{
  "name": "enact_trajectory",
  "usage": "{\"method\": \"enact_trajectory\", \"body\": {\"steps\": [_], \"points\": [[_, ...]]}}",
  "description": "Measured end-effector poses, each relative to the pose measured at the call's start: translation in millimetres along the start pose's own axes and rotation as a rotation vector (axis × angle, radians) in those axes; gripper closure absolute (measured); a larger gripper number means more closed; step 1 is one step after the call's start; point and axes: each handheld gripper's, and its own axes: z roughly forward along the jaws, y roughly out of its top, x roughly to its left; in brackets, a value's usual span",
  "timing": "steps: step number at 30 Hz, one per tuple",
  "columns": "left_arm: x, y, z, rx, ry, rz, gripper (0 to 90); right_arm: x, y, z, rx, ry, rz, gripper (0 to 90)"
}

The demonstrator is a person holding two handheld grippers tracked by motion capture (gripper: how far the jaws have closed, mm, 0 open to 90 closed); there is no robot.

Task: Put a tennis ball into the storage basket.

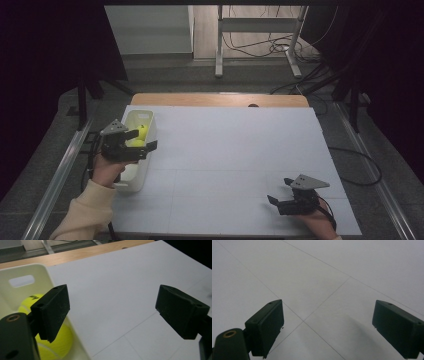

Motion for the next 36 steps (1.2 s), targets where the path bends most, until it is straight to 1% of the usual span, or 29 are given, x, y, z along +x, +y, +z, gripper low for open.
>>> {"method": "enact_trajectory", "body": {"steps": [5,9,10,14,15,18,23,27,30,32,34,36], "points": [[-15.7,-1.1,1.8,-0.011,-0.031,0.027,13.4,0.0,0.1,-0.1,-0.001,0.001,-0.001,10.8],[-28.0,-6.6,7.5,-0.009,-0.061,0.046,13.5,-0.2,0.1,-0.7,-0.002,0.001,-0.002,10.8],[-30.9,-8.7,9.6,-0.007,-0.071,0.051,13.7,-0.2,0.2,-0.9,-0.001,-0.001,-0.003,10.7],[-43.4,-17.1,18.1,0.023,-0.083,0.087,13.5,-0.1,0.3,-1.2,-0.004,0.002,-0.004,10.7],[-43.4,-17.1,18.1,0.023,-0.083,0.087,13.5,-0.1,0.3,-1.2,-0.004,0.002,-0.004,10.7],[-52.0,-23.3,21.9,0.026,-0.106,0.099,13.5,-0.1,0.3,-1.3,-0.005,0.002,-0.003,10.7],[-60.4,-31.7,24.5,0.026,-0.127,0.107,13.7,-0.2,0.4,-1.6,-0.003,-0.003,-0.004,10.7],[-67.1,-38.7,26.0,0.022,-0.144,0.113,13.7,-0.2,0.4,-1.3,-0.006,0.003,-0.004,10.7],[-73.6,-46.9,28.6,0.035,-0.161,0.124,13.6,-0.1,0.5,-0.8,-0.007,0.006,-0.004,10.7],[-75.0,-49.7,29.4,0.04,-0.165,0.124,13.6,-0.1,0.6,-0.7,-0.007,0.005,-0.003,10.7],[-77.4,-57.9,31.5,0.053,-0.173,0.12,13.6,0.0,0.5,-1.1,-0.006,0.004,-0.005,10.7],[-78.3,-62.2,32.5,0.06,-0.165,0.117,13.7,-0.2,0.5,-1.1,-0.007,0.007,-0.004,10.7]]}}
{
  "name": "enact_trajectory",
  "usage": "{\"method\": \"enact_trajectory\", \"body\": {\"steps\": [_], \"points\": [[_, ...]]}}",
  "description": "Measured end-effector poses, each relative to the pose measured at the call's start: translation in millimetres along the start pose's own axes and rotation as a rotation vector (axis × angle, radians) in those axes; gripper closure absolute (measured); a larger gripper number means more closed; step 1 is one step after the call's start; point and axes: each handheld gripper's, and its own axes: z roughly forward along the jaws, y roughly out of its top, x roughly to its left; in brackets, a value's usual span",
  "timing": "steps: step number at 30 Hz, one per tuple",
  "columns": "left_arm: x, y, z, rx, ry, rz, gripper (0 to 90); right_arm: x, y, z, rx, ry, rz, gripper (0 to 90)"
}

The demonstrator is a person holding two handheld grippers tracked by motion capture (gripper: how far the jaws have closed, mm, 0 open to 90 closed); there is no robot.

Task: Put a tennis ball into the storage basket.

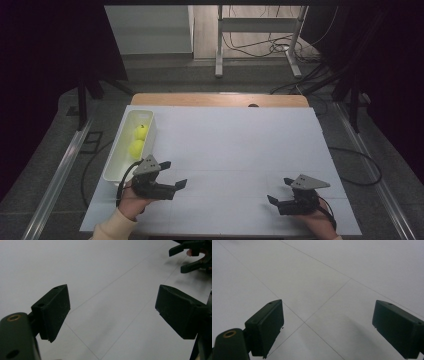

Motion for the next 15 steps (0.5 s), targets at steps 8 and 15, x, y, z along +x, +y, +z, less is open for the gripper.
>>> {"method": "enact_trajectory", "body": {"steps": [8,15], "points": [[-0.2,-21.3,2.2,0.029,0.024,-0.005,13.8,0.5,0.0,-0.1,-0.003,0.0,-0.002,10.7],[5.9,-44.0,-1.1,0.052,0.045,-0.026,13.7,1.0,-0.1,-0.1,-0.006,0.008,-0.002,10.7]]}}
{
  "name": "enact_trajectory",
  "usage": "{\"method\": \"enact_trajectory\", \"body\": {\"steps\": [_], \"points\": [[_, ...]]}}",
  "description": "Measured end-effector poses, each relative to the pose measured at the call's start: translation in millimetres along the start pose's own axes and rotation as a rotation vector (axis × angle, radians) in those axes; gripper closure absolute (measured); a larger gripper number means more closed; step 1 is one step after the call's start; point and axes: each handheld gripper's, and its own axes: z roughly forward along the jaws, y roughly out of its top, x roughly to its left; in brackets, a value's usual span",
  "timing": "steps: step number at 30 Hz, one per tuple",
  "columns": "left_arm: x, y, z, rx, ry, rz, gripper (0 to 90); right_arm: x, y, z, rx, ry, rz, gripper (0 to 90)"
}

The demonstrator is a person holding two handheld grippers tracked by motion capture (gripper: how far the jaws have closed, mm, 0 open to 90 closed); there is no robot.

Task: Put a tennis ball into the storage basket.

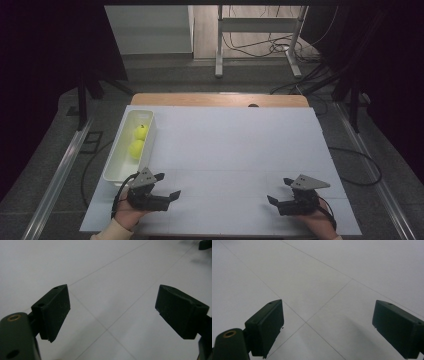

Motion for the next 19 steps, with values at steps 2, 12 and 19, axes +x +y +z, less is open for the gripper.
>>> {"method": "enact_trajectory", "body": {"steps": [2,12,19], "points": [[2.2,-4.3,0.7,0.011,0.003,-0.005,13.7,0.3,0.1,-0.3,0.001,0.001,-0.001,10.7],[4.8,-7.9,5.5,0.018,0.014,-0.005,13.8,1.2,0.4,-0.5,-0.01,0.011,-0.009,10.7],[2.3,-6.6,5.6,0.009,0.01,0.005,13.8,1.4,0.4,-0.7,-0.01,0.01,-0.011,10.7]]}}
